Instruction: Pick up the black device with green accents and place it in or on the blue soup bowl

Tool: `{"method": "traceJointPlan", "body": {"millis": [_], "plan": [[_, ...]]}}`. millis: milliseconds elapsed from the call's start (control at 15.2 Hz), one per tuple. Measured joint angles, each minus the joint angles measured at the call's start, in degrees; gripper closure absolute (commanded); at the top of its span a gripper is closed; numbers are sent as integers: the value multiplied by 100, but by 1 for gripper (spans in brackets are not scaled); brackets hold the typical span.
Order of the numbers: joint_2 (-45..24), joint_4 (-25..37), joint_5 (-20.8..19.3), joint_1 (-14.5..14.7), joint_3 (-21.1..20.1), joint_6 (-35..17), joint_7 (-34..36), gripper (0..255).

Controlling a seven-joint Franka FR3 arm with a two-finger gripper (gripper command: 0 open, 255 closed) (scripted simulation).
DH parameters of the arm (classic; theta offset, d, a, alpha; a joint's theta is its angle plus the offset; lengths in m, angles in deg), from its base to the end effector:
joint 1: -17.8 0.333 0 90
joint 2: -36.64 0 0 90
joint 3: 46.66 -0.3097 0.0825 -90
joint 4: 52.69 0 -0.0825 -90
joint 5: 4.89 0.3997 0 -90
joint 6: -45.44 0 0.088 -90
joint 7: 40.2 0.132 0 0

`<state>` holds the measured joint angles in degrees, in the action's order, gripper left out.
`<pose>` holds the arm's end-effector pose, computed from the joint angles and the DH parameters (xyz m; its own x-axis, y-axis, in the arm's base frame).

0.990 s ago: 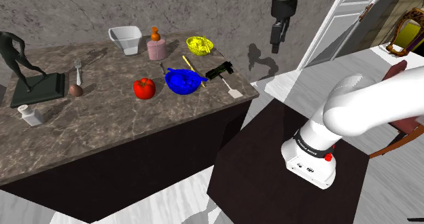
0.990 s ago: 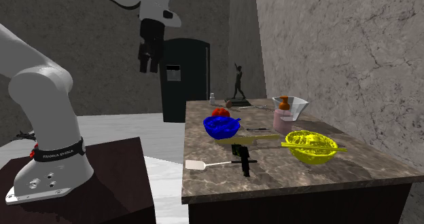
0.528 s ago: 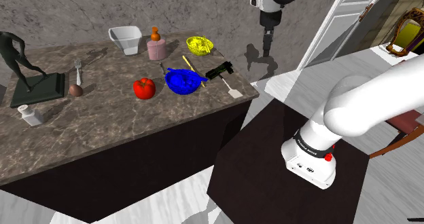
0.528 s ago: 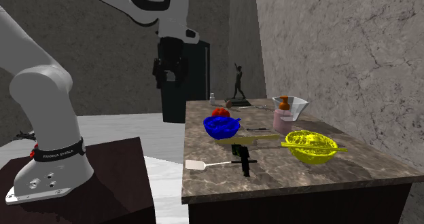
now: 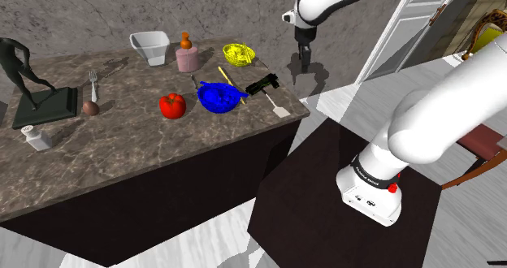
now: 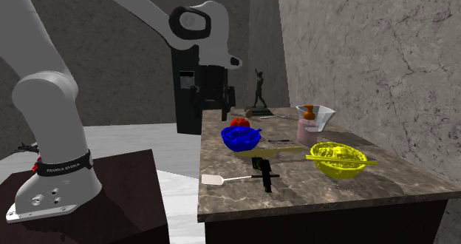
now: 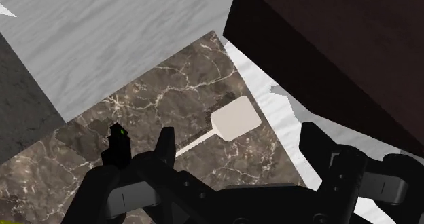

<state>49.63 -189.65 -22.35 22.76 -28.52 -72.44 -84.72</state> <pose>0.4473 -0.1260 0.3540 0.7390 0.6385 -0.2147 0.6600 -0.7502 0.0408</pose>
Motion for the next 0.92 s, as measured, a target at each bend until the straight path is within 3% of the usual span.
{"method": "traceJointPlan", "body": {"millis": [462,924], "plan": [[-1565,662,394,49,233,-1131,-1542,0],[-3152,1716,1007,-142,-57,-1835,-2988,0]]}}
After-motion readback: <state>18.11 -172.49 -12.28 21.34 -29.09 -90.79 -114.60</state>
